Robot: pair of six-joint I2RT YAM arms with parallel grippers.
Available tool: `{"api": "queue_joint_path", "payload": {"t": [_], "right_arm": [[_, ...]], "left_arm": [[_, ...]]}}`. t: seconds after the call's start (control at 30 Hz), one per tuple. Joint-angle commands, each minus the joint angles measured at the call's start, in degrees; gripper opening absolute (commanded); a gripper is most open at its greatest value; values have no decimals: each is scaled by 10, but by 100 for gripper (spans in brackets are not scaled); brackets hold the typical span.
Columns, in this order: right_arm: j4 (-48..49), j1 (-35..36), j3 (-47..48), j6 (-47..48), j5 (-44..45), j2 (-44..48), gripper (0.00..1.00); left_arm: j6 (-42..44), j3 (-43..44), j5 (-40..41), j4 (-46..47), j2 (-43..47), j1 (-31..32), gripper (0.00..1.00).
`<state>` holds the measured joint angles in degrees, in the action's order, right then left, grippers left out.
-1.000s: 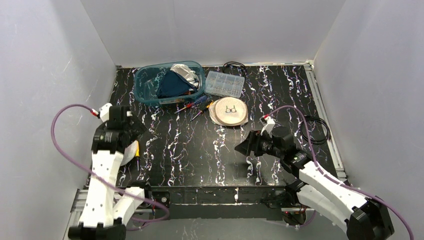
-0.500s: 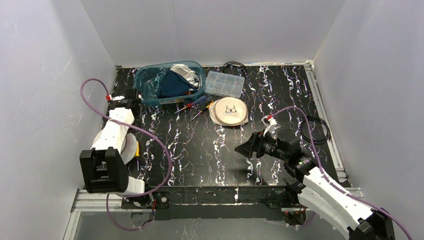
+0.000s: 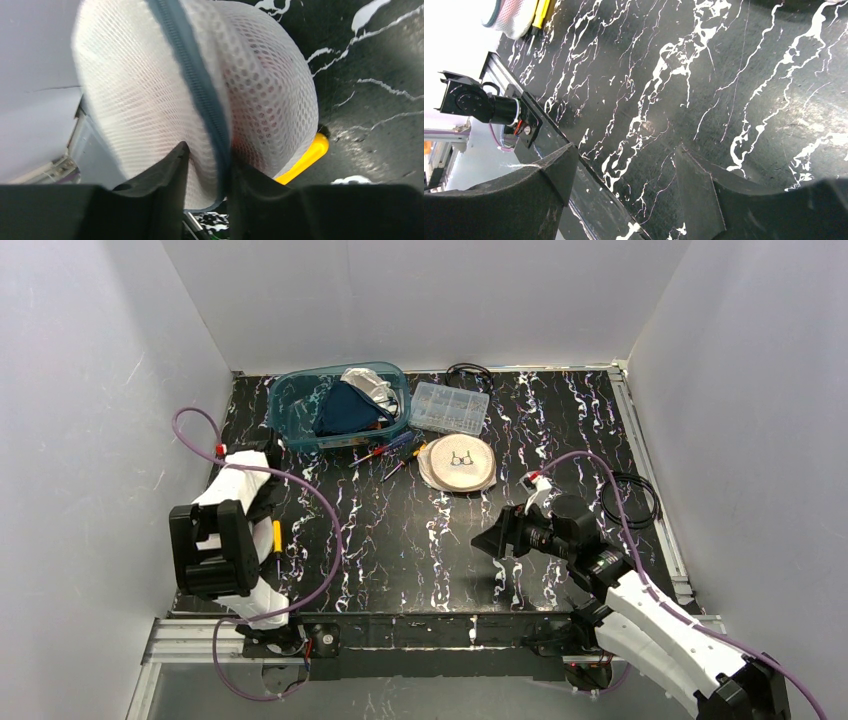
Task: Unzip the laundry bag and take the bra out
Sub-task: Pick up the laundry bag at the center of the board.
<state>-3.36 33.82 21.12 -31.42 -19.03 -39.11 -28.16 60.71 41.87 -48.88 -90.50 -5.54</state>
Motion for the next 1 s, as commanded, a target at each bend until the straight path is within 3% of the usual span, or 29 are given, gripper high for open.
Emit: {"api": "queue_joint_path", "payload": {"t": [0.0, 0.07, 0.27, 0.5, 0.8, 0.97], "right_arm": [[-5, 1, 36, 16, 13, 9, 78], [-3, 1, 34, 10, 20, 14, 78], [-2, 1, 56, 4, 43, 14, 78], [-56, 1, 123, 20, 95, -13, 78], [-127, 1, 180, 57, 151, -18, 78], [-170, 0, 180, 77, 286, 14, 78]], "left_arm": [[2, -21, -18, 12, 56, -5, 17], [3, -26, -35, 12, 91, -4, 1], [19, -11, -105, 2, 237, 43, 0], [-4, 36, -133, -42, 331, 277, 0], [13, 52, -123, -51, 370, 615, 0], [93, 42, -83, -12, 328, 771, 0]]}}
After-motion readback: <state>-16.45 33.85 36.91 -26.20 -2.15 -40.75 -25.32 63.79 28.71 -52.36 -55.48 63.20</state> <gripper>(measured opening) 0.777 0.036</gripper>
